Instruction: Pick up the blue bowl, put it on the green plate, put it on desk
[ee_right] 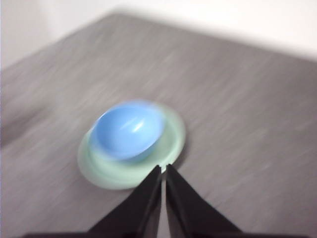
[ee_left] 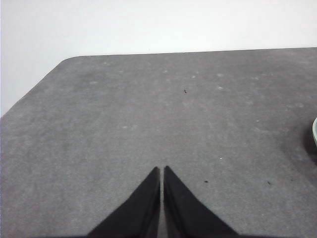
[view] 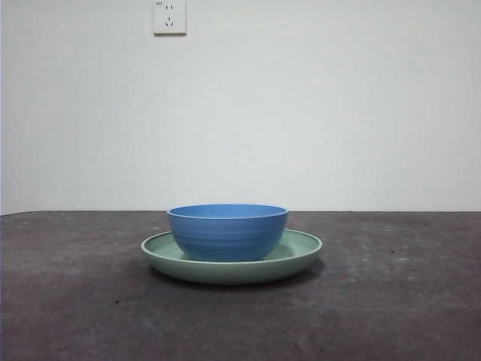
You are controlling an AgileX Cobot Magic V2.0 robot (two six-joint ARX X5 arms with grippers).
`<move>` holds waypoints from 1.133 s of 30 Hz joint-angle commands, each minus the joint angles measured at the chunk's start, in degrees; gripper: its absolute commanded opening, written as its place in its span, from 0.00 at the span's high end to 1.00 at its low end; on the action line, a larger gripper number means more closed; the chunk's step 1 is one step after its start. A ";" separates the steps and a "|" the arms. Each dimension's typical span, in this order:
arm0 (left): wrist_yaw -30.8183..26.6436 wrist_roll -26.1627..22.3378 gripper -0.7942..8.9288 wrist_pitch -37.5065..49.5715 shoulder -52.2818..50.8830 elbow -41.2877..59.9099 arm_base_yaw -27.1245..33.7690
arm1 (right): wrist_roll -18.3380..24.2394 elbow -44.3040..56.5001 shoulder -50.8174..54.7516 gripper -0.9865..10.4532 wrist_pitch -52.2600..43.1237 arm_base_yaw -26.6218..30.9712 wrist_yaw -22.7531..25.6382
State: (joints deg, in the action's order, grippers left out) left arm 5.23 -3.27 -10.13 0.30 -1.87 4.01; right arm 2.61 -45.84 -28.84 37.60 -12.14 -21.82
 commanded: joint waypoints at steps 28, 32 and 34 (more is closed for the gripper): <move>0.04 0.57 0.91 -0.48 -0.11 1.18 0.11 | -6.60 45.22 28.63 0.91 -28.30 12.35 14.62; 0.04 0.57 0.91 -0.46 -0.13 1.18 0.11 | -6.88 45.22 28.63 0.91 -27.98 12.33 14.53; 0.04 0.57 0.91 -0.46 -0.11 1.18 0.11 | -6.86 45.22 28.63 0.91 -28.41 12.33 14.38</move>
State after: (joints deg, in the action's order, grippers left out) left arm 5.26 -3.27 -10.13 0.30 -1.87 4.01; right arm -3.42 -0.93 -0.36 9.23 0.08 -7.35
